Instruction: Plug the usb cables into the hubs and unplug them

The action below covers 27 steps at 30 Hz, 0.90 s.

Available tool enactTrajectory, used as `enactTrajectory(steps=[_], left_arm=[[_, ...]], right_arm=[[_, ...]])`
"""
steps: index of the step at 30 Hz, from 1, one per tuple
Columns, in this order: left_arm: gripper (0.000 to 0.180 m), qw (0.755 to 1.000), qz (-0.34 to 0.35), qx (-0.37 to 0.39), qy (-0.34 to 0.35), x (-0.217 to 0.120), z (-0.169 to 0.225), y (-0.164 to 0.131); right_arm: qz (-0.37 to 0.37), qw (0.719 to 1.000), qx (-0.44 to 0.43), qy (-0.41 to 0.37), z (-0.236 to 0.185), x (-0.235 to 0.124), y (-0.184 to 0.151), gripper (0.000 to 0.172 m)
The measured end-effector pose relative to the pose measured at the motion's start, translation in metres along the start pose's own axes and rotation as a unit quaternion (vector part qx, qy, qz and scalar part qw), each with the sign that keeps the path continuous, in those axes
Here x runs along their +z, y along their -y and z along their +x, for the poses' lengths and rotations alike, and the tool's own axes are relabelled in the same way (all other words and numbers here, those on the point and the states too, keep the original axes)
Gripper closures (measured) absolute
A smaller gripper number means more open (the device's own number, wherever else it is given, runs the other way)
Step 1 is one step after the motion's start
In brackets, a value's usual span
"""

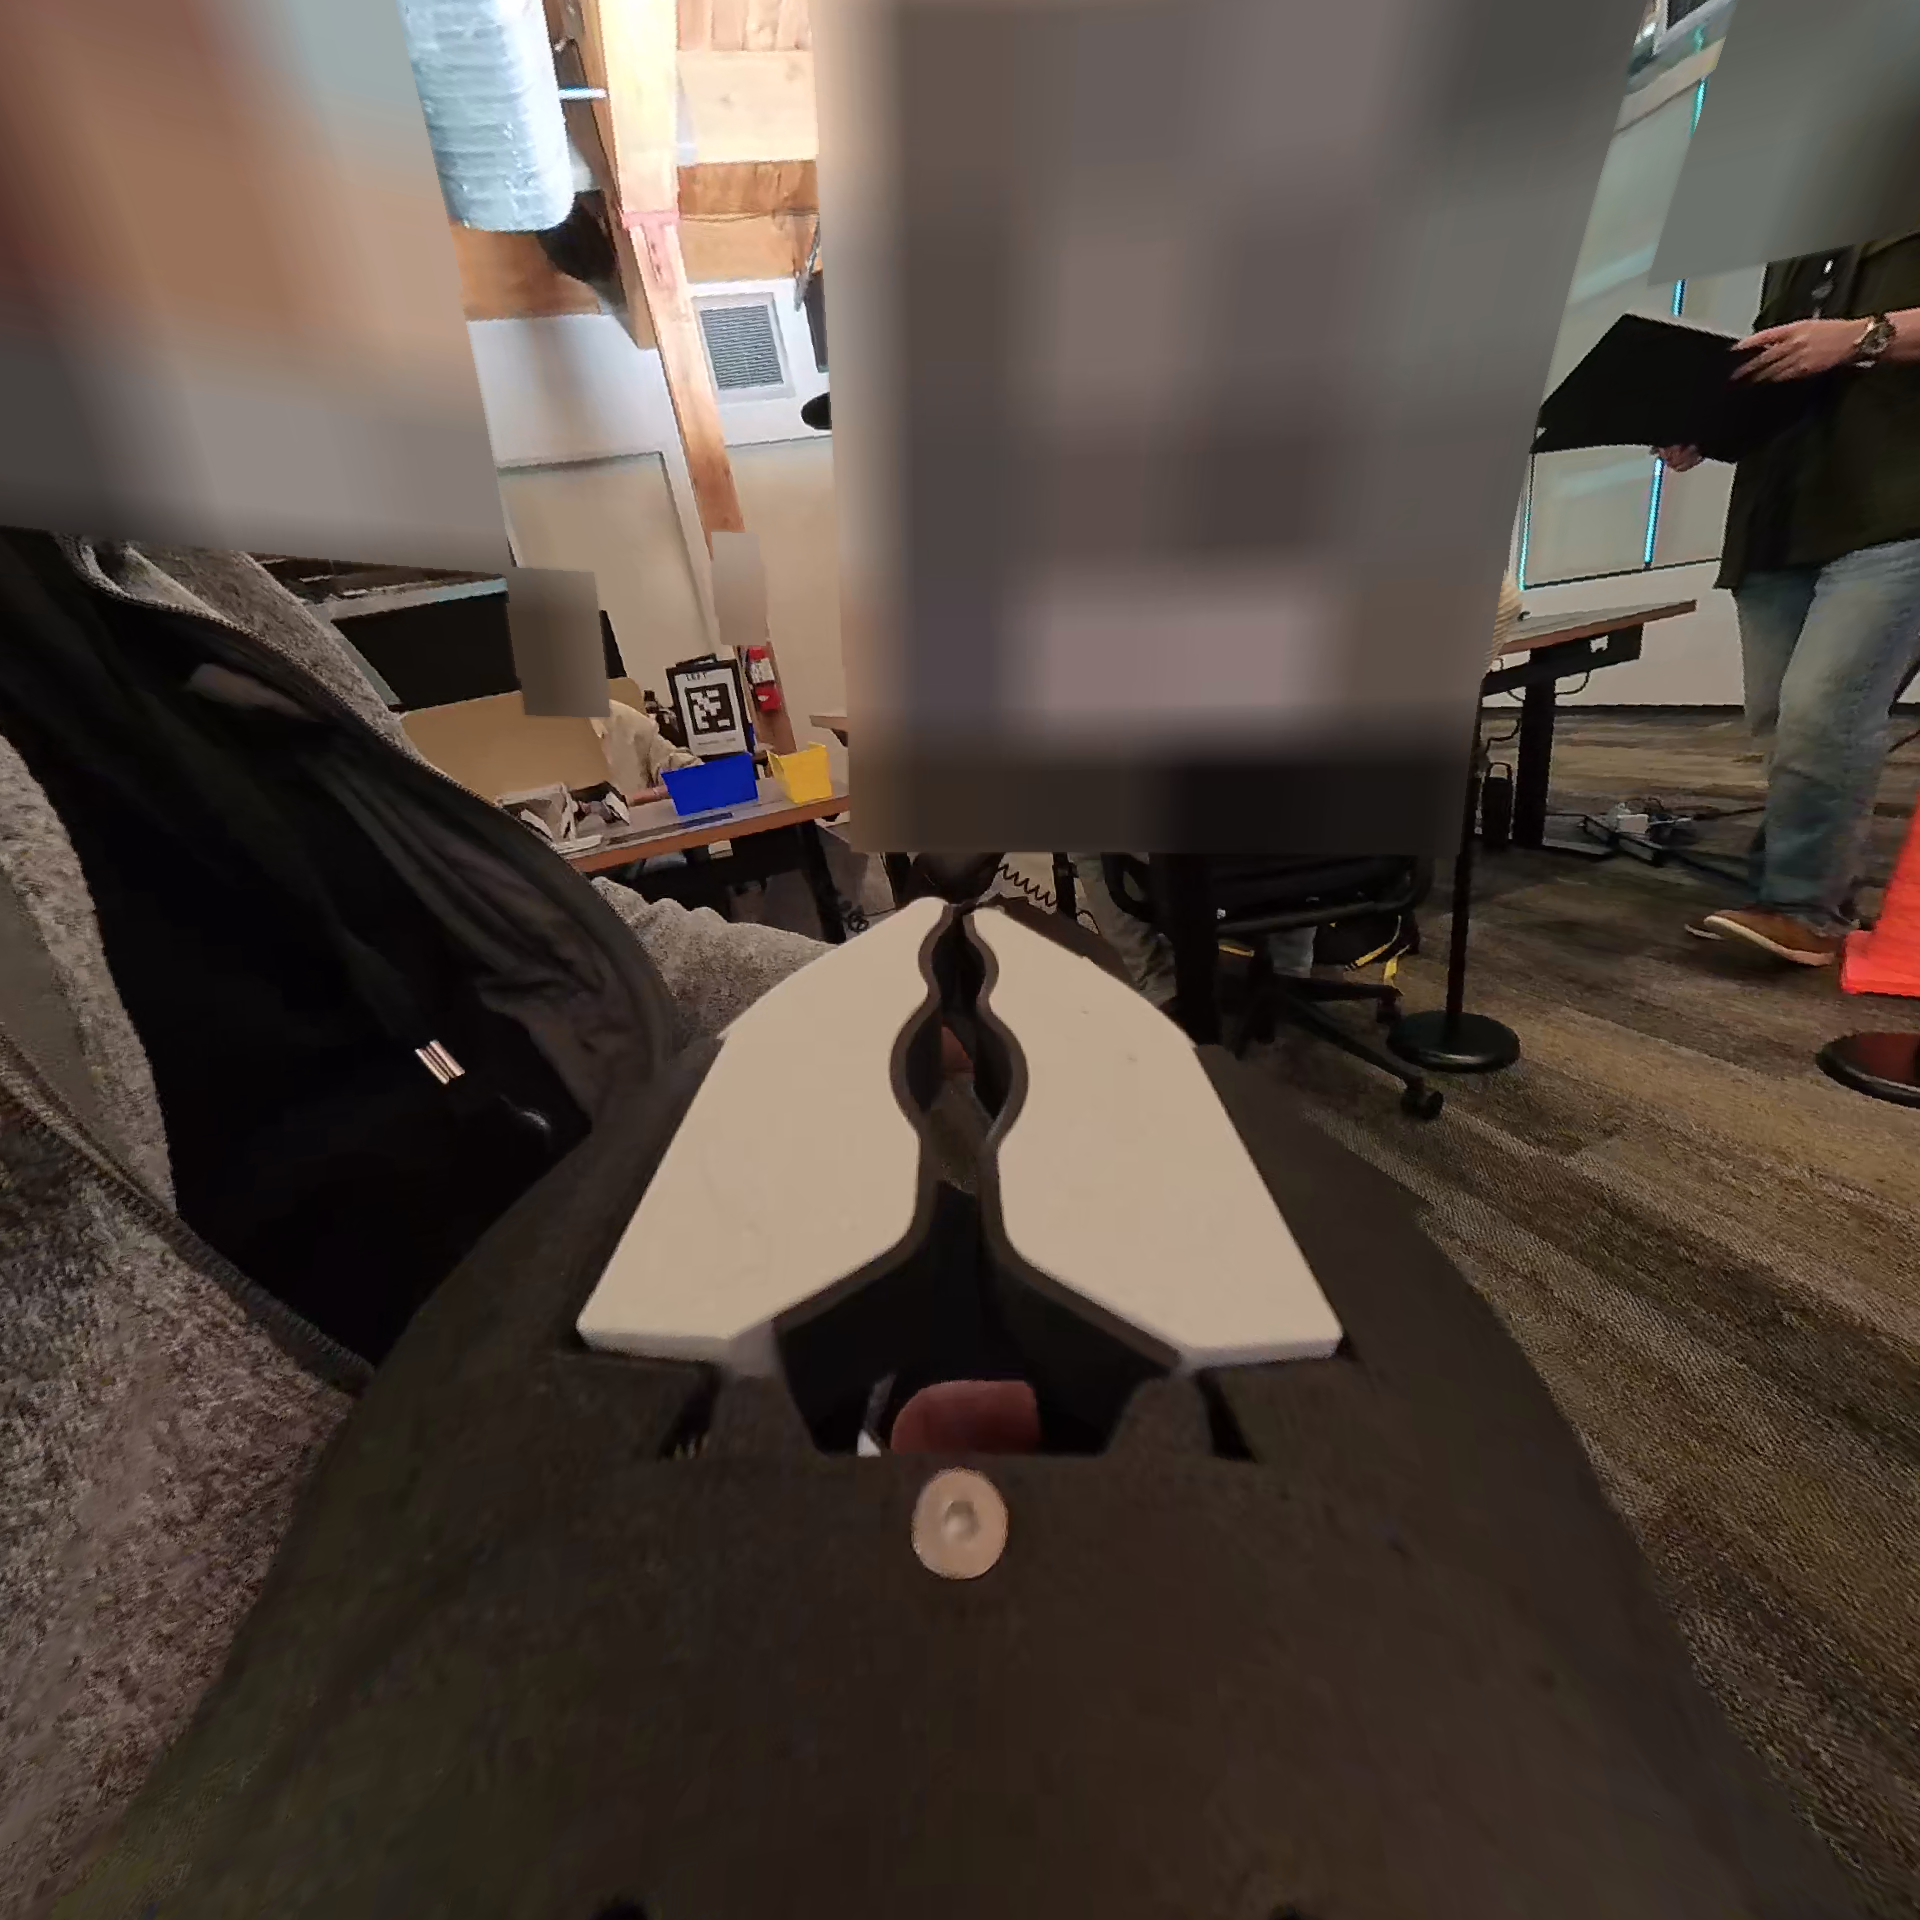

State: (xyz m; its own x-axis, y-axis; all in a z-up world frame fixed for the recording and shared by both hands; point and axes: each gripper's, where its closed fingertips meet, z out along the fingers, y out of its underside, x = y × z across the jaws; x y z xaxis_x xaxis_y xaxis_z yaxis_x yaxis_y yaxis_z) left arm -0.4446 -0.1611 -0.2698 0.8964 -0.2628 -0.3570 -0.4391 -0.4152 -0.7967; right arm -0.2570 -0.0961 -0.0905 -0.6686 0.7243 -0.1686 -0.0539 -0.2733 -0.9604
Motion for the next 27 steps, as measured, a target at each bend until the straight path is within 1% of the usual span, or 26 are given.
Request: enactTrajectory(steps=[4, 11, 27], left_arm=[[0.175, 1.000, -0.011, -0.001, 0.006, -0.004, -0.002, -0.009], [0.175, 1.000, -0.015, -0.009, 0.016, -0.008, -0.008, -0.015], [0.175, 1.000, -0.012, -0.011, 0.009, -0.006, -0.007, -0.015]], right_arm=[[-0.008, 1.000, 0.011, -0.005, 0.003, 0.000, -0.004, 0.171], [-0.015, 1.000, 0.015, -0.007, 0.003, 0.001, -0.007, 0.171], [-0.020, 1.000, 0.015, -0.006, 0.003, 0.001, -0.008, 0.172]])
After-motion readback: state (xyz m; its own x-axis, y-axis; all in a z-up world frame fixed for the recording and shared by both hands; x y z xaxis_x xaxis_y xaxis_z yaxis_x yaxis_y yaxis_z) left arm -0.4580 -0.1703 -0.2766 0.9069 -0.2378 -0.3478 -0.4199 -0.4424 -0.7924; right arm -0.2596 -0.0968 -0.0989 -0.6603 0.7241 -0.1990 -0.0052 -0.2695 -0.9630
